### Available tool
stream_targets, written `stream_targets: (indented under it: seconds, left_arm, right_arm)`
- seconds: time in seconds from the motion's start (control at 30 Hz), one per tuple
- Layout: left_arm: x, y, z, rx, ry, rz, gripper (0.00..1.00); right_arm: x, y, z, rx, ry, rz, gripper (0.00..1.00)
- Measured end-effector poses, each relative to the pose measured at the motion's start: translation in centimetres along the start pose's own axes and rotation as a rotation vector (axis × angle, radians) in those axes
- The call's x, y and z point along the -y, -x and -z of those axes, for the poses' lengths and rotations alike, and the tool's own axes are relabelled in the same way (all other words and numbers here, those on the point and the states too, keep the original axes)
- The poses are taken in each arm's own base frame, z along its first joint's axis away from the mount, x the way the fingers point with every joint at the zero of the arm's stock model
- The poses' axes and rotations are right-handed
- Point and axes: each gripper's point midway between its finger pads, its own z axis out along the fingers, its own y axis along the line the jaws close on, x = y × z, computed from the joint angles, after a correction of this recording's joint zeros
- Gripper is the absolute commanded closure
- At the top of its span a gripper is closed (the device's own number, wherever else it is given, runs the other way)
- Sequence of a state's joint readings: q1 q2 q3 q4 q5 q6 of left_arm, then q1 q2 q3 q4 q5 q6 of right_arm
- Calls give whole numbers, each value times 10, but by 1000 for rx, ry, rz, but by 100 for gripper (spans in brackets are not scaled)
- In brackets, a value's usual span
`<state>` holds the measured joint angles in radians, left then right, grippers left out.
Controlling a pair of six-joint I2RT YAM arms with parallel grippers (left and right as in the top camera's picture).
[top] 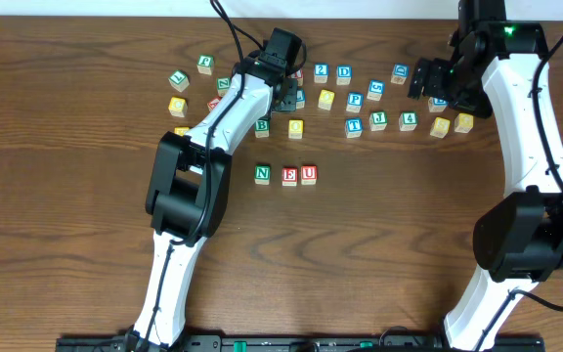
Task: Spell out NEURIPS
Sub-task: 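Lower the left gripper onto the green R block and grasp it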
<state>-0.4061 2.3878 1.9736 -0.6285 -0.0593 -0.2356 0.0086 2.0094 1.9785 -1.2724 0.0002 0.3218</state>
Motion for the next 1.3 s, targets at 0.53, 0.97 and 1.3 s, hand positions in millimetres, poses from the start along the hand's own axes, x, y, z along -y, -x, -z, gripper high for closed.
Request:
stream_targets:
  seconds: [0.53, 0.97, 1.3]
  left_arm:
    - [1, 24, 51, 74, -24, 10, 56]
    - [-1, 0, 10, -7, 2, -1, 49]
    - [-2, -10, -5, -37, 11, -6, 60]
  right_arm:
    - [0, 0, 0, 0, 0, 0, 1]
    - [0, 0, 0, 0, 0, 0, 1]
    - [0, 0, 0, 0, 0, 0, 1]
